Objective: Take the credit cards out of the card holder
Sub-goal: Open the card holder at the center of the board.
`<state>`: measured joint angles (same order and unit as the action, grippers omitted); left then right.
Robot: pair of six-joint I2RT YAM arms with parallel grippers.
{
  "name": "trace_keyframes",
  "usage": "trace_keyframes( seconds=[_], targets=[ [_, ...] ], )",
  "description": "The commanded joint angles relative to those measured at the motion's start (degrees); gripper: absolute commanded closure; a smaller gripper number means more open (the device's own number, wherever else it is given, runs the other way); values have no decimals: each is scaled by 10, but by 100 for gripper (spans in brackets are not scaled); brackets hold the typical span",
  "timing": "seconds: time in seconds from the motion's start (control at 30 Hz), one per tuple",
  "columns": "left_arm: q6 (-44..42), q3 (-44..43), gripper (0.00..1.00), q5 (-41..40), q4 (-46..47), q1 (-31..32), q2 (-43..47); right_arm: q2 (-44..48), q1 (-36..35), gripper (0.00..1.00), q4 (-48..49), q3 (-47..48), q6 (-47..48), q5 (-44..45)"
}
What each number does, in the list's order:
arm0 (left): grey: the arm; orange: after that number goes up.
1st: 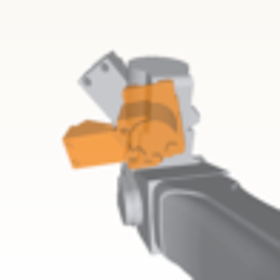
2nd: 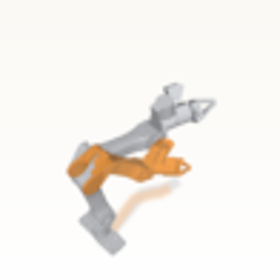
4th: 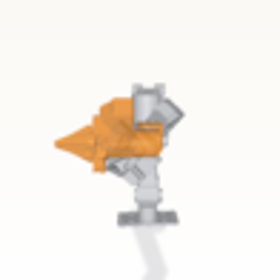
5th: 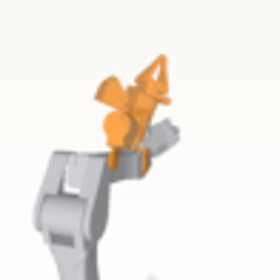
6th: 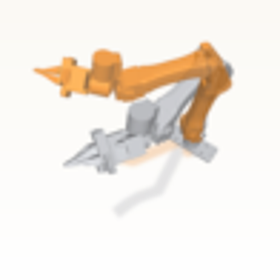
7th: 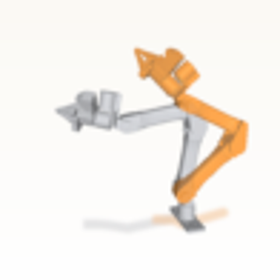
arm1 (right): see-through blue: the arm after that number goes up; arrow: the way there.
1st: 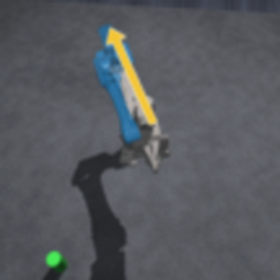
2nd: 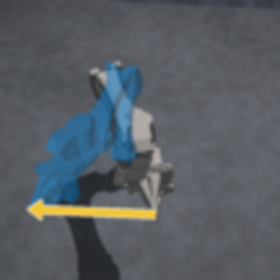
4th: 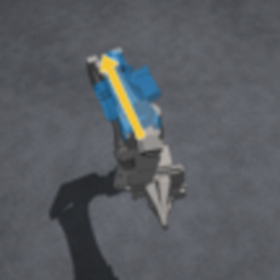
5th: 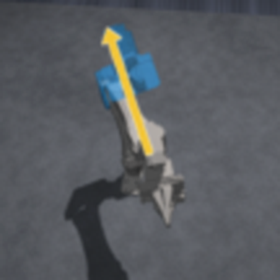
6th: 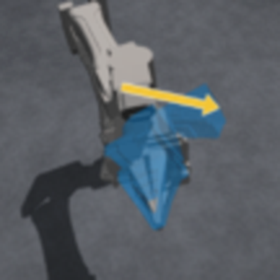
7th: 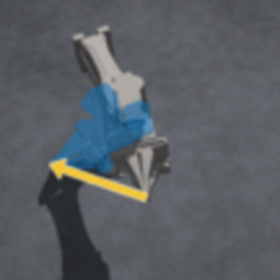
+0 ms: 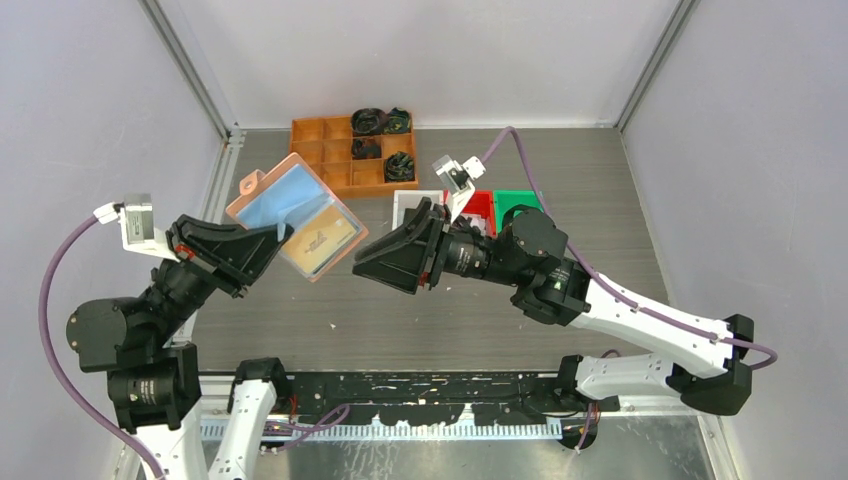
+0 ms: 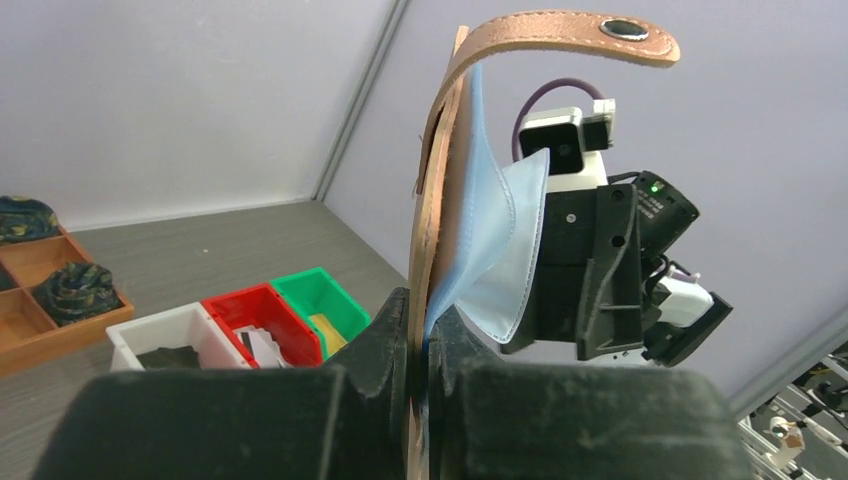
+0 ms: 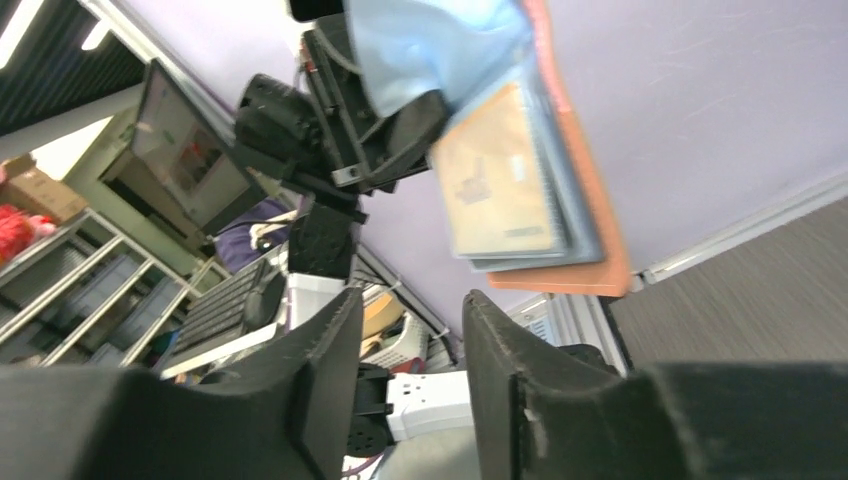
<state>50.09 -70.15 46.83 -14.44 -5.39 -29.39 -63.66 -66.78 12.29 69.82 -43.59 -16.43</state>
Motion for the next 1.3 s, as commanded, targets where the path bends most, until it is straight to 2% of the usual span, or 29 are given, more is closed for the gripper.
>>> trace_keyframes(
  seconds=[0.0,0.17,0.23,0.33,0.47,0.83,1.07,1.27],
  targets=[
    [32,-30,100,11,33,-3,-8,16,1,49,-28,7,40,67],
    [95,-37,100,54,50,-2,-26,52,20,25,-58,-24,90,103],
    [111,-37,100,61,54,-2,-31,62,33,20,-31,-40,83,71],
    [129,-38,100,67,57,-2,-35,58,38,18,24,-48,74,-3],
    [140,-46,100,71,50,-2,-40,37,38,22,66,-41,63,-42],
    [155,-64,100,69,21,-2,-44,-14,38,40,165,-68,31,-30],
    [153,-65,100,68,20,-2,-43,-33,38,42,240,-85,-5,-43],
    [152,-67,100,67,22,-2,-45,-38,38,42,246,-86,-7,-55]
  ],
)
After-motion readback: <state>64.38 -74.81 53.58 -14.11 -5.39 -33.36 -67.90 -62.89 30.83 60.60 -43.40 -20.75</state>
